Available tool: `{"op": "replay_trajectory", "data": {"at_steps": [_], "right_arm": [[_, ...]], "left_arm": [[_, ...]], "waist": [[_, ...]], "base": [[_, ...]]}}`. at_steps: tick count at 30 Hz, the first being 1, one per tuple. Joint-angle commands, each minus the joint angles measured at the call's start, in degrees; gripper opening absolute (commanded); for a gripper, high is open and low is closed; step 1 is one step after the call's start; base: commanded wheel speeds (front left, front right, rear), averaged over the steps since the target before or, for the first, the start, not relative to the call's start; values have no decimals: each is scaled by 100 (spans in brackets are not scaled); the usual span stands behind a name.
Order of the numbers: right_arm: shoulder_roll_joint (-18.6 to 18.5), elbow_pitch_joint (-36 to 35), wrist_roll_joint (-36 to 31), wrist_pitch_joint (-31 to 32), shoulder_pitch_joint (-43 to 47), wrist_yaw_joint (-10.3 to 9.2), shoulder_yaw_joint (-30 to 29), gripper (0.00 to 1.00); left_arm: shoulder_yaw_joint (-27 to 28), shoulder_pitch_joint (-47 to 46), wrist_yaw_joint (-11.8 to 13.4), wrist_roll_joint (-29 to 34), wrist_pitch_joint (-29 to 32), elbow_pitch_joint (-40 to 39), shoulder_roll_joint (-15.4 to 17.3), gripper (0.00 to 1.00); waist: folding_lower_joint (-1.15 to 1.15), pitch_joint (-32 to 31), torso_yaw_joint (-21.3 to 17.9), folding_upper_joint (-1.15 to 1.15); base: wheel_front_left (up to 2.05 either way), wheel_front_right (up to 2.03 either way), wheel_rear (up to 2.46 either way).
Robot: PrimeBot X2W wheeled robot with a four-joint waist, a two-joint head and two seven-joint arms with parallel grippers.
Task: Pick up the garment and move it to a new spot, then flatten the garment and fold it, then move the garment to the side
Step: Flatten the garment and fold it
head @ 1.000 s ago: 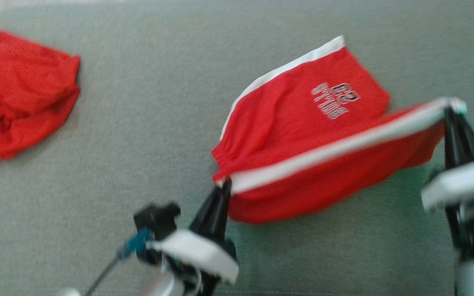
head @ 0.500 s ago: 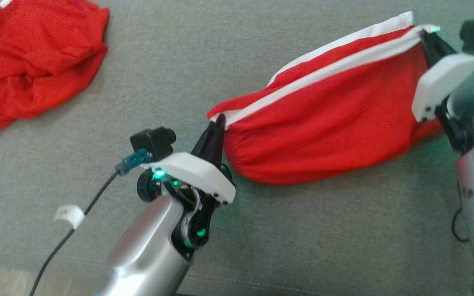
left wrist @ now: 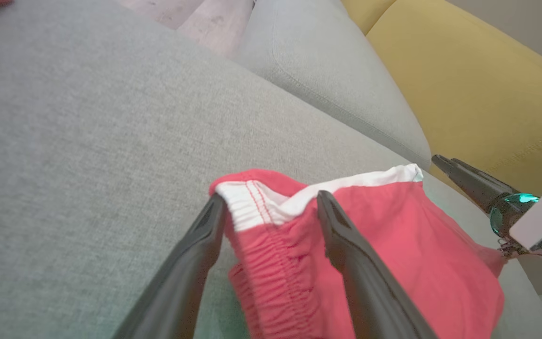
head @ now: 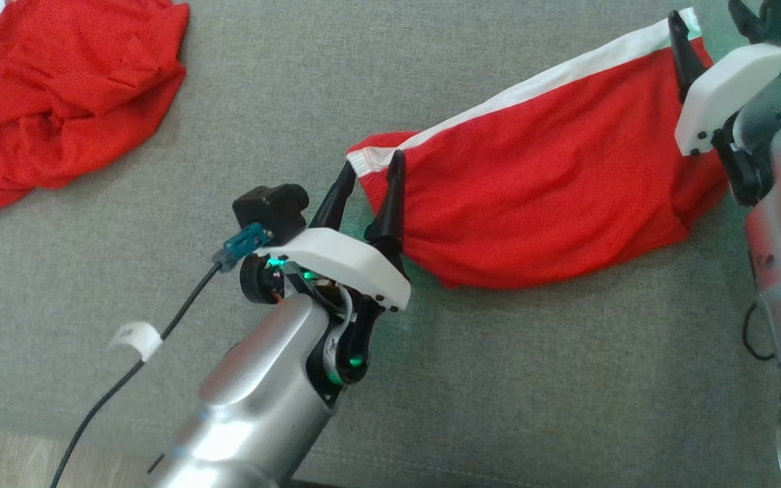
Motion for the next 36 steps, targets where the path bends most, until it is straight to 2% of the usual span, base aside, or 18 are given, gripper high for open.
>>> {"op": "replay_trajectory", "data": {"at_steps": [1,5,8,9,11,15,21,27,32,34,36], "right_arm": [[97,-104,-16,-108,-188,37,96,100],[28,211,31,-341,-181,37,113,100],[-40,371,135,-403,-128,37,137,100],[-107,439,229,-403,-89,37,182,100],[-193,494,346,-364,-44,37,233,100],[-394,597,629,-106,85,37,356,100],[-681,726,1149,670,346,37,600,100],[-870,719,1571,1151,539,37,757,100],[-952,754,1872,1566,706,37,809,100],[-948,758,2014,1741,774,37,835,62],[-925,710,2154,1863,831,37,866,33]], "left_arm": [[103,-176,30,84,-100,-167,41,100],[29,-99,57,310,-328,-306,197,100],[-69,14,122,644,-531,-505,543,100],[-86,140,180,766,-583,-689,777,100],[-82,262,268,873,-596,-907,1024,100],[-4,531,473,1004,-612,-1406,1468,100],[136,971,731,1018,-557,-2028,1974,100],[301,1266,931,948,-589,-2341,2184,100],[365,1442,1062,924,-657,-2511,2213,100],[352,1481,1078,928,-667,-2532,2213,100],[302,1492,1072,969,-648,-2532,2245,100]], "waist": [[0,-21,3,0],[0,-165,19,0],[0,-307,25,0],[0,-425,20,0],[0,-546,24,0],[0,-766,54,0],[0,-819,182,0],[0,-700,334,0],[0,-679,428,0],[0,-704,438,0],[0,-736,420,0]], "base": [[0,0,0],[0,0,0],[0,0,0],[0,0,0],[0,0,0],[0,0,0],[0,0,0],[0,0,0],[0,0,0],[0,0,0],[0,0,0]]}}
